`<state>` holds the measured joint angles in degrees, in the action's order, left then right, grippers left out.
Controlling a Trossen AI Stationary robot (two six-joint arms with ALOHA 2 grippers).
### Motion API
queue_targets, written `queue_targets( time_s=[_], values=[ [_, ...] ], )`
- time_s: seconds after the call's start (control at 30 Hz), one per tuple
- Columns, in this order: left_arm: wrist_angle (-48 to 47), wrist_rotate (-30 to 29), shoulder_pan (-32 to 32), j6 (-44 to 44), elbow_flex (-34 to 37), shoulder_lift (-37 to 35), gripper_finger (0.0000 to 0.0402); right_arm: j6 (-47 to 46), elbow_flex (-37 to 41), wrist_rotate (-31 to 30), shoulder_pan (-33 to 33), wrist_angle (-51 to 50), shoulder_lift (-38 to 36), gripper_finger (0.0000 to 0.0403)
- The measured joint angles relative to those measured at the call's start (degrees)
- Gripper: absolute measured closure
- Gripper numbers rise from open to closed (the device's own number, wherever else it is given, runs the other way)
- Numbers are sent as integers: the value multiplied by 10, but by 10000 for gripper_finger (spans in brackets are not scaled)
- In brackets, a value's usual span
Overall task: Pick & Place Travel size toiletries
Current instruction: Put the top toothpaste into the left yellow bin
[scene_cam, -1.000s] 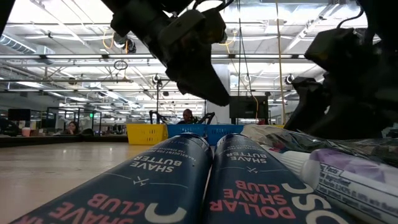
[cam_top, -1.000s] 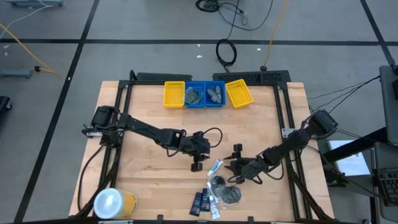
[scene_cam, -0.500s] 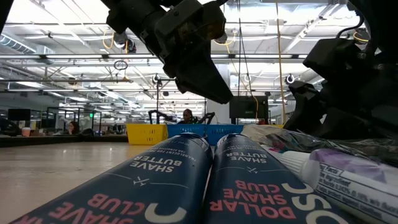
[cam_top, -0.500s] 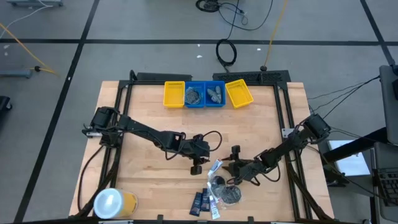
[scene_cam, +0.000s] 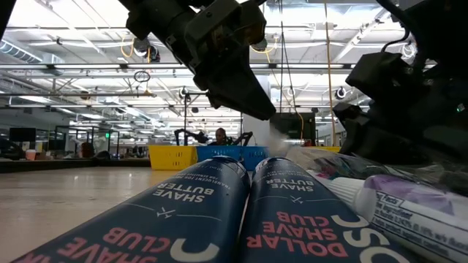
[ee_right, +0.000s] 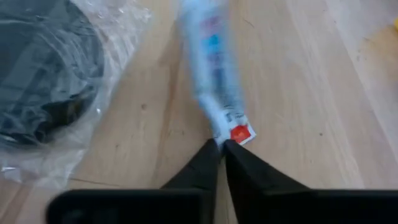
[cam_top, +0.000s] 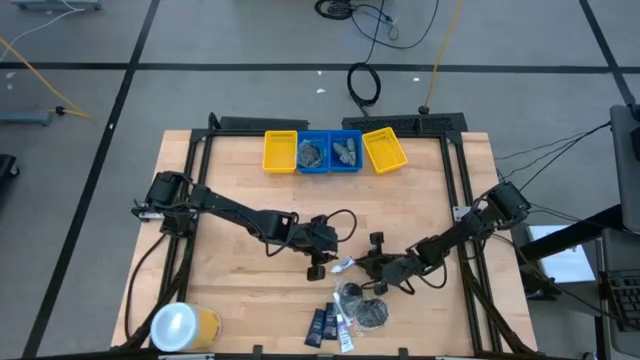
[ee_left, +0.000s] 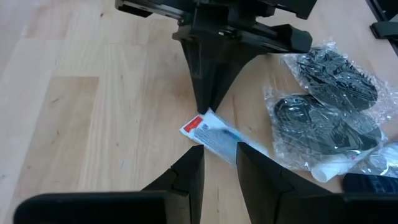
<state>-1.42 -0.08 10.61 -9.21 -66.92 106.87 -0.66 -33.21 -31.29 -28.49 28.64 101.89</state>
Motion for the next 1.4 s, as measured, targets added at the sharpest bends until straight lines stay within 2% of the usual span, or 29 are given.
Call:
queue_targets(
  time_s=[0.47,0.7,0.93,1.23,1.4],
  values=[
    [0,-1,0,12,0,0,309,-16,2,-2,0,17,-19,403],
    [-1,-34,0,33,0,0,309,0,2,-31,-9,-10,-94,403],
    [3,-36,-2,57,0,0,309,5,2,-68,-35,-75,-183,403],
    [92,-80,0,133,0,-1,309,-1,2,-94,-43,-129,-236,403],
    [122,-81,2,173,0,-5,309,-5,1,-126,-42,-157,-264,403]
  ],
)
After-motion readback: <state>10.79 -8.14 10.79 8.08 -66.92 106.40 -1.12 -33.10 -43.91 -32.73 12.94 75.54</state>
